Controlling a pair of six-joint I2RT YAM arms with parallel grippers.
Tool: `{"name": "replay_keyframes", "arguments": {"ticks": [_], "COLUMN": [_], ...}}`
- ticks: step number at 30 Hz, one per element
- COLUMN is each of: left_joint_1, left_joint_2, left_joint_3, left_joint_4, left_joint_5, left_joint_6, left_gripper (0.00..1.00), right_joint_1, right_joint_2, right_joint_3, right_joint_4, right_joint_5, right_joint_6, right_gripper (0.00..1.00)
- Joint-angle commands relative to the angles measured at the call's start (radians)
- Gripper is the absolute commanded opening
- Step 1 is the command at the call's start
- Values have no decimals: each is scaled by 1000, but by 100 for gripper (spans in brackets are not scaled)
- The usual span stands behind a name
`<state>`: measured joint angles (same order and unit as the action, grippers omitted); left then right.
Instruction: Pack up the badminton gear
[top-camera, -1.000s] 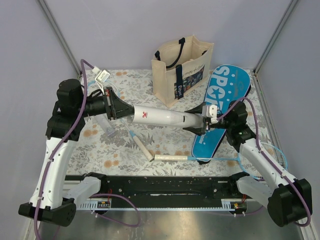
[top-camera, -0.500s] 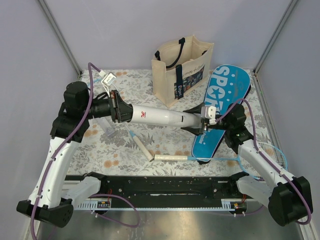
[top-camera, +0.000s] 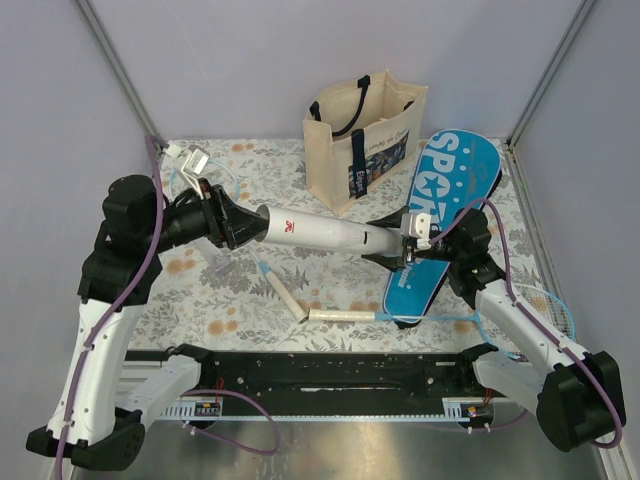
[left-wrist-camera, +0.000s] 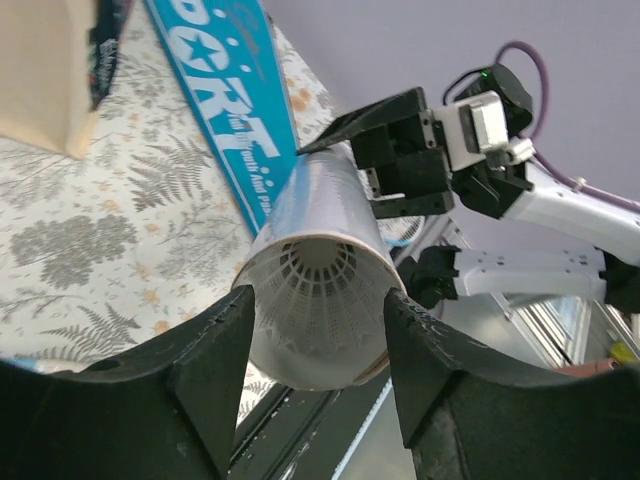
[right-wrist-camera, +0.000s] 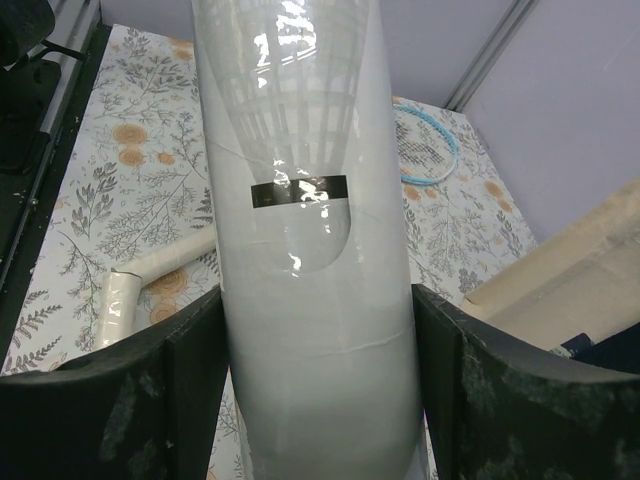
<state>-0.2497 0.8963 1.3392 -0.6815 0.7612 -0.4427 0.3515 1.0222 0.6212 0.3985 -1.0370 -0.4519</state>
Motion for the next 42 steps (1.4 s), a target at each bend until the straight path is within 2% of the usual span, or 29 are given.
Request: {"name": "replay_keyframes", "arguments": {"ticks": [1, 5, 12, 19, 22, 24, 27, 33, 37, 40, 42], "left_joint_1": [-5, -5, -5, -5, -5, -5, -3, -3, -5, -13, -51], "left_joint_2": [-51, -91, -119, -132, -131, -131, -145, -137, -22, 136, 214], "left_joint_3": [60, 55, 38, -32, -58, -84, -155, -331, -348, -330, -331], "left_joint_4": [-39, -18, -20, -47, -47, -38, 6, 85, 109, 122, 167], "left_joint_5": [-175, -315, -456, -916, -997, -999, -901, -887, -808, -705, -701], "left_joint_6": [27, 13, 18, -56, -62, -73, -25, -103, -126, -189, -212], "left_gripper": [61, 67, 81, 87, 88, 88, 87, 81, 77, 73, 71], "right_joint_1": [6, 6, 4, 6, 4, 6, 6, 6, 7, 9, 9], "right_joint_2": [-4, 3, 4, -37, -47, -53, -71, -148, -207, -284, -324], "right_joint_3": [29, 26, 28, -41, -58, -75, -110, -185, -225, -219, -207], "right_joint_4": [42, 37, 39, 135, 146, 177, 275, 416, 525, 467, 412], "right_joint_5": [32, 46, 74, 193, 225, 244, 290, 405, 494, 635, 701], "right_joint_6": [-4, 2, 30, 146, 180, 215, 307, 476, 593, 654, 691], "right_gripper": [37, 36, 36, 35, 35, 35, 35, 36, 36, 36, 38]}}
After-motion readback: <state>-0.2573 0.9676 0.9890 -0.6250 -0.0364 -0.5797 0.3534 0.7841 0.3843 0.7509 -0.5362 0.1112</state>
